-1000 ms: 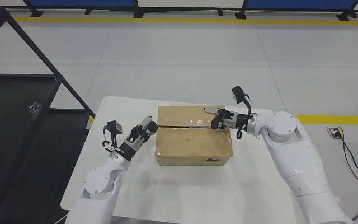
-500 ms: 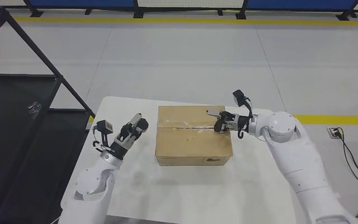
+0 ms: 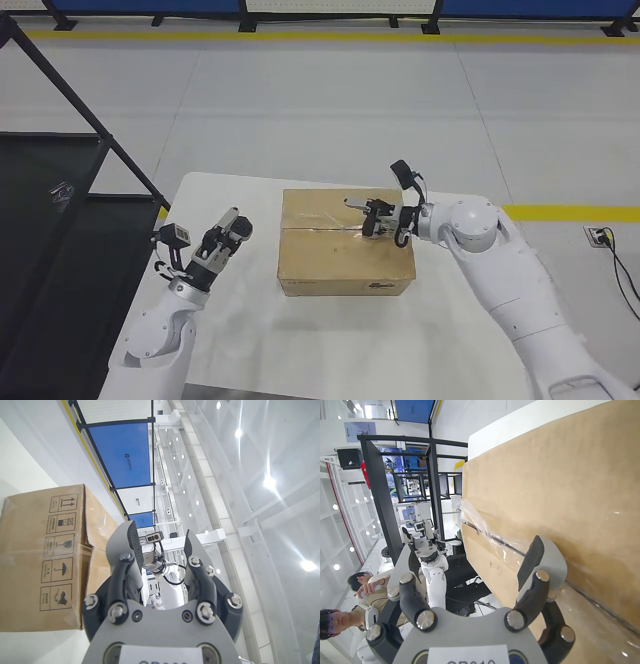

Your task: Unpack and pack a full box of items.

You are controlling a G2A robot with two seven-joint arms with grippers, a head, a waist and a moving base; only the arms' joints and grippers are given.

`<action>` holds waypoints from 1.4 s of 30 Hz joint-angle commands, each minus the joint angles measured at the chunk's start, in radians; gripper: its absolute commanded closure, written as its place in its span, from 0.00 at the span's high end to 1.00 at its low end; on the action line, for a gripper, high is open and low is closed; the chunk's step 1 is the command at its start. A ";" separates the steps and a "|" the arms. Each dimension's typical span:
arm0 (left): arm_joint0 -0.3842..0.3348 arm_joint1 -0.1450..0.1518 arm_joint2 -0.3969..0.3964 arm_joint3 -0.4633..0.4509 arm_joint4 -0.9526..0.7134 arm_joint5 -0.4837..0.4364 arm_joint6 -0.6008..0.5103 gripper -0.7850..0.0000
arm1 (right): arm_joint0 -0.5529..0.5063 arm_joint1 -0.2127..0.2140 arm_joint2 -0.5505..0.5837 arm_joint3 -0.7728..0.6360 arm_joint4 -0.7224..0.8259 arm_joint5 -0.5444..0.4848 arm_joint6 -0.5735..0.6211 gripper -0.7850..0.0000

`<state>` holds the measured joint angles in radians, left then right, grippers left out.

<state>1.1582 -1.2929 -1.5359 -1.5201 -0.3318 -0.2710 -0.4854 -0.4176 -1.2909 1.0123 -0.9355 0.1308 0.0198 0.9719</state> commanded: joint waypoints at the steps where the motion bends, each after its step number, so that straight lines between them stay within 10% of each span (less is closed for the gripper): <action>1: 0.006 0.001 -0.005 -0.001 -0.005 -0.001 -0.002 0.52 | 0.013 -0.011 -0.022 0.014 0.009 -0.007 -0.011 1.00; 42: 0.070 0.021 -0.038 0.001 -0.070 -0.026 -0.021 0.52 | 0.159 -0.135 -0.161 0.195 0.107 -0.197 0.001 1.00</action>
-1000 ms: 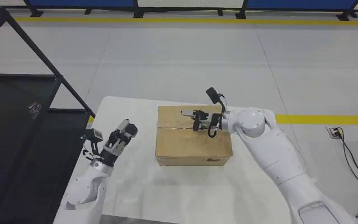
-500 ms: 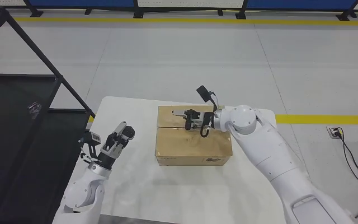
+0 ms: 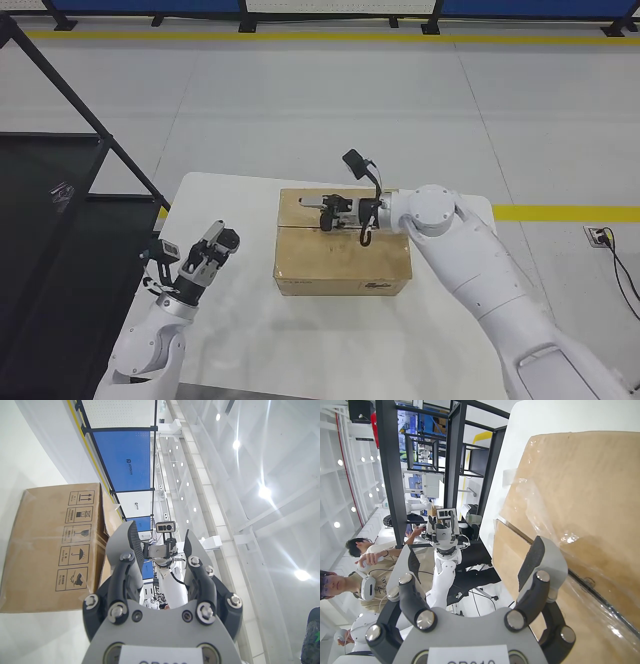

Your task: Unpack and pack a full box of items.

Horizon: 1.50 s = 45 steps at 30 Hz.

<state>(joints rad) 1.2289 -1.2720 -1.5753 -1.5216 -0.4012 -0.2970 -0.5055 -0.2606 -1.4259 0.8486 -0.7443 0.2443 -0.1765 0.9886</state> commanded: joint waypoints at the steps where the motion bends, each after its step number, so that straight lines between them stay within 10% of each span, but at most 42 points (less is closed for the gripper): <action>1: -0.002 0.000 0.003 0.006 -0.001 0.001 0.000 0.52 | 0.003 0.001 0.006 0.004 -0.013 -0.001 -0.032 1.00; 33: -0.034 -0.002 0.054 0.078 -0.037 0.014 0.030 0.54 | 0.058 -0.060 -0.070 0.093 -0.194 0.052 -0.210 1.00; 45: -0.054 -0.002 0.068 0.118 -0.046 0.020 0.027 0.53 | 0.065 -0.072 -0.048 0.125 -0.125 -0.044 -0.053 1.00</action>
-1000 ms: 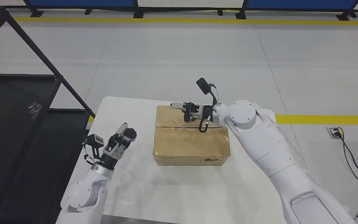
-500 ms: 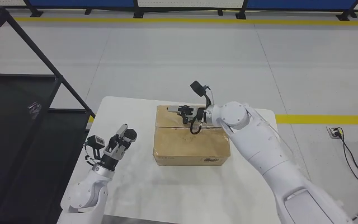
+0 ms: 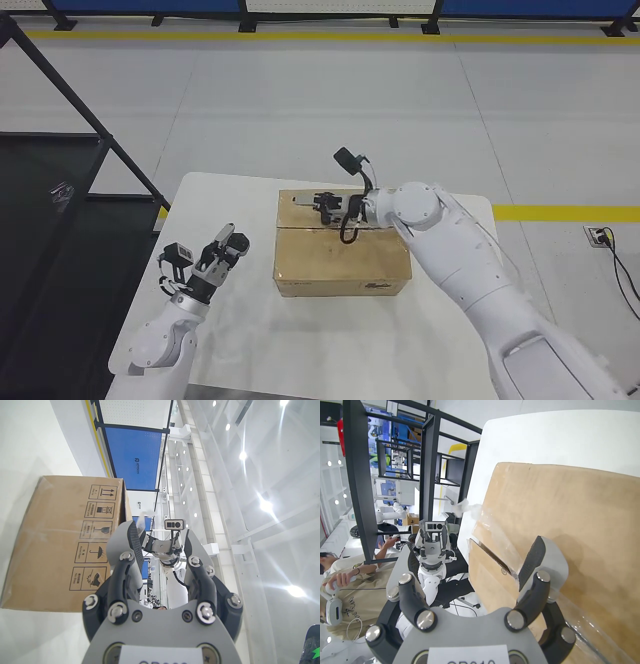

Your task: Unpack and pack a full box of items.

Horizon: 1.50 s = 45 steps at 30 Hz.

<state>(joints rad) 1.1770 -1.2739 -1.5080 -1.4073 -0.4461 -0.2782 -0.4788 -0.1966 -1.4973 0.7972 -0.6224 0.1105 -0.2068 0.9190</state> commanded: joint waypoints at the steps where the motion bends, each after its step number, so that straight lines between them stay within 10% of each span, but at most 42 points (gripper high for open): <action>1: -0.003 0.000 0.002 0.007 -0.001 0.002 0.000 0.53 | 0.001 -0.001 0.006 0.006 0.017 -0.028 0.033 1.00; 22: -0.008 -0.001 0.006 -0.049 -0.053 -0.017 -0.008 0.58 | -0.019 0.058 0.158 0.005 0.134 -0.238 0.228 1.00; 31: -0.176 0.004 0.043 -0.085 -0.110 0.232 -0.111 0.59 | -0.171 0.159 0.290 -0.305 -0.047 -0.237 0.259 1.00; 32: -0.204 0.003 0.061 -0.061 -0.121 0.285 -0.130 0.62 | -0.195 0.172 0.309 -0.350 -0.091 -0.203 0.254 1.00; 34: -0.261 0.005 0.089 -0.010 -0.087 0.380 -0.142 1.00 | -0.202 0.176 0.315 -0.365 -0.109 -0.188 0.250 1.00; 45: -0.274 0.008 0.110 0.009 -0.021 0.430 -0.133 1.00 | -0.219 0.178 0.321 -0.378 -0.104 -0.198 0.219 1.00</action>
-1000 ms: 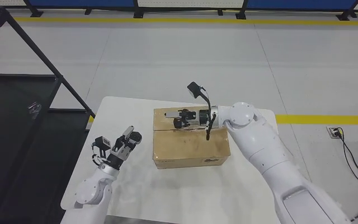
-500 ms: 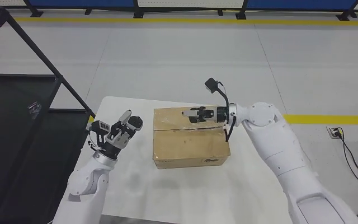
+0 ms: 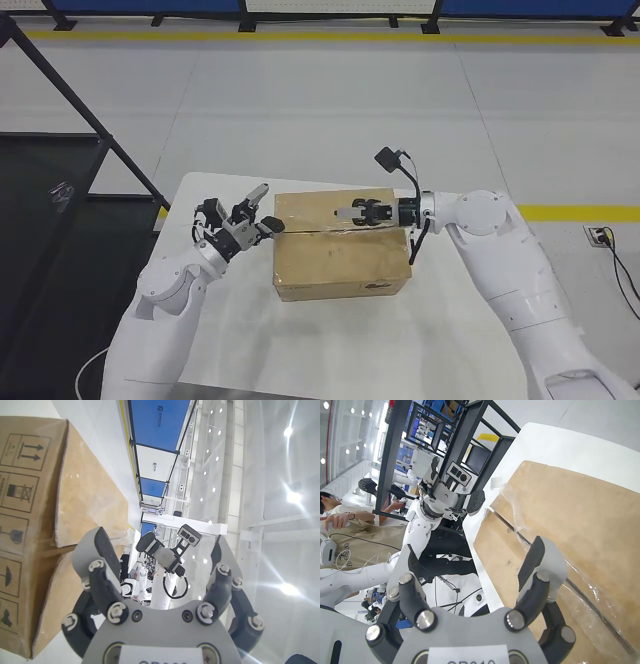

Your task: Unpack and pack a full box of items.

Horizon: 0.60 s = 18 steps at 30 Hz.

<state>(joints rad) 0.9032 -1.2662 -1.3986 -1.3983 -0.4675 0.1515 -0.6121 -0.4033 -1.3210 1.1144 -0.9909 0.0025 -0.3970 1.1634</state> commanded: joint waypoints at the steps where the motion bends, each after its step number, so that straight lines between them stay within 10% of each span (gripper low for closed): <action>1: 0.004 0.000 0.003 -0.011 0.018 -0.014 0.015 1.00 | -0.021 0.004 0.011 -0.017 0.010 -0.020 -0.035 1.00; 9: -0.047 0.008 0.076 -0.045 0.428 -0.189 0.161 1.00 | -0.048 0.016 0.051 -0.013 0.075 -0.142 -0.090 1.00; 18: -0.172 0.040 0.151 0.001 1.022 -0.289 0.065 1.00 | -0.061 0.027 0.065 0.021 0.098 -0.179 -0.118 1.00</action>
<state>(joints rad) 0.7439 -1.2292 -1.2555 -1.4022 0.4669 -0.1148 -0.5522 -0.4633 -1.2955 1.1776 -0.9747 0.0972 -0.5740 1.0472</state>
